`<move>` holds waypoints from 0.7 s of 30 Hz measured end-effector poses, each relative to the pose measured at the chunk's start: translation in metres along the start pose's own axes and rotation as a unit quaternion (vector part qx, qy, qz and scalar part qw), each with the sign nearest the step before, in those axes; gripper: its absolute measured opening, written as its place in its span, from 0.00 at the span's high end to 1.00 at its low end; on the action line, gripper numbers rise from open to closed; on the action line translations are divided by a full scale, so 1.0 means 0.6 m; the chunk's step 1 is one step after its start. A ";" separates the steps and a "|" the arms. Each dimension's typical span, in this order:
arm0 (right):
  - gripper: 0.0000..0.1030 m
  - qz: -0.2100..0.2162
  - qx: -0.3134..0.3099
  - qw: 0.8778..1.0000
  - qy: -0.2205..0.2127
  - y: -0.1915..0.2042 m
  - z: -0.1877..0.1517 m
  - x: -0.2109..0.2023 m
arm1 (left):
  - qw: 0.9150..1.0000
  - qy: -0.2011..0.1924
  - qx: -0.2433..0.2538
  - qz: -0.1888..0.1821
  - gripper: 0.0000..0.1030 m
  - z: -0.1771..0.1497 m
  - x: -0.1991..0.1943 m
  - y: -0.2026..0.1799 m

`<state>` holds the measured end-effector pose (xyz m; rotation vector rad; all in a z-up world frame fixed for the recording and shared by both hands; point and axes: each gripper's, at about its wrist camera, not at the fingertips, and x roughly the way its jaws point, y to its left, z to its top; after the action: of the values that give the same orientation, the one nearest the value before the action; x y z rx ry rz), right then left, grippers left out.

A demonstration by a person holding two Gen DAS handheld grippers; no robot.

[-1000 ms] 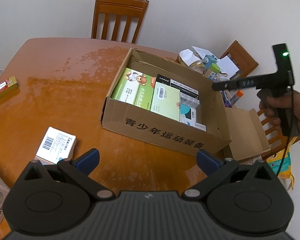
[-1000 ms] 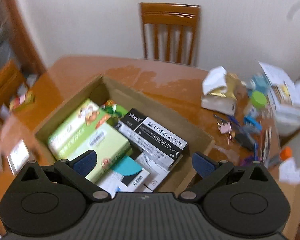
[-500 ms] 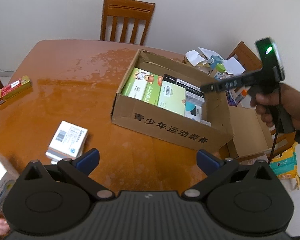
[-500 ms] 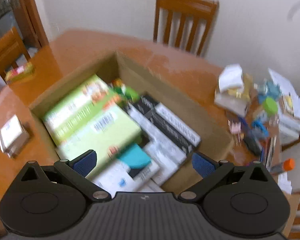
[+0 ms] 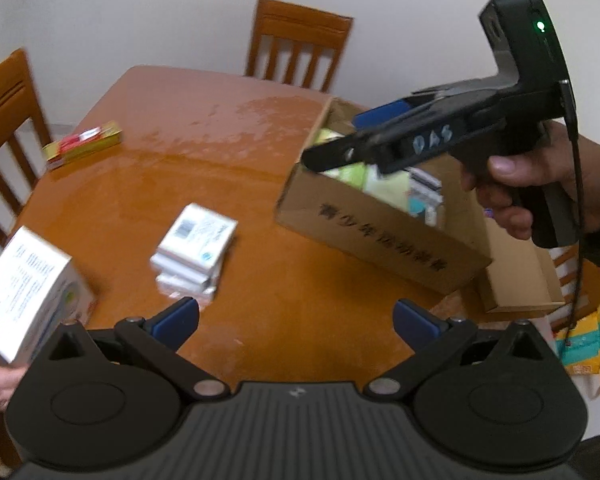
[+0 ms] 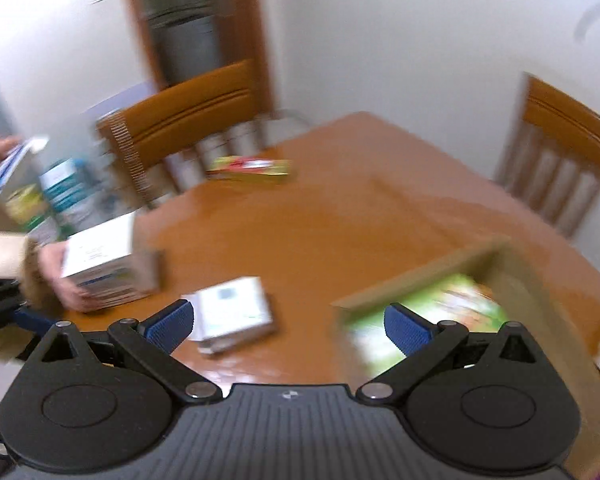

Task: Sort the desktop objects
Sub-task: 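Move the right gripper to the white medicine boxes on the table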

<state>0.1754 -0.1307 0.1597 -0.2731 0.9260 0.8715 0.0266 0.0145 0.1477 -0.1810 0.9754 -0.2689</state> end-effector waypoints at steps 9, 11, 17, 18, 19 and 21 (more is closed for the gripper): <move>0.00 0.033 -0.271 0.961 0.047 0.101 0.028 0.122 | 0.998 0.002 -0.058 0.026 0.00 -0.040 -0.005 0.081; 0.00 0.052 -0.330 0.940 0.065 0.111 0.029 0.147 | 0.998 0.001 -0.061 0.025 0.00 -0.044 -0.004 0.091; 0.03 0.075 -0.567 0.813 0.110 0.158 -0.006 0.213 | 0.998 -0.002 -0.061 0.026 0.00 -0.053 0.001 0.117; 0.04 0.073 -0.605 0.784 0.118 0.164 -0.017 0.225 | 0.998 -0.001 -0.064 0.025 0.00 -0.054 0.003 0.123; 0.09 0.073 -0.629 0.763 0.127 0.167 -0.022 0.235 | 0.997 -0.001 -0.068 0.024 0.00 -0.055 0.003 0.128; 0.14 0.080 -0.658 0.735 0.143 0.172 -0.028 0.252 | 0.997 -0.001 -0.074 0.021 0.00 -0.057 0.006 0.138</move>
<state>0.1326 0.0070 0.0454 -1.6144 0.4391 1.5818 0.0117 0.0911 0.1038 -0.2956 0.9954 -0.1585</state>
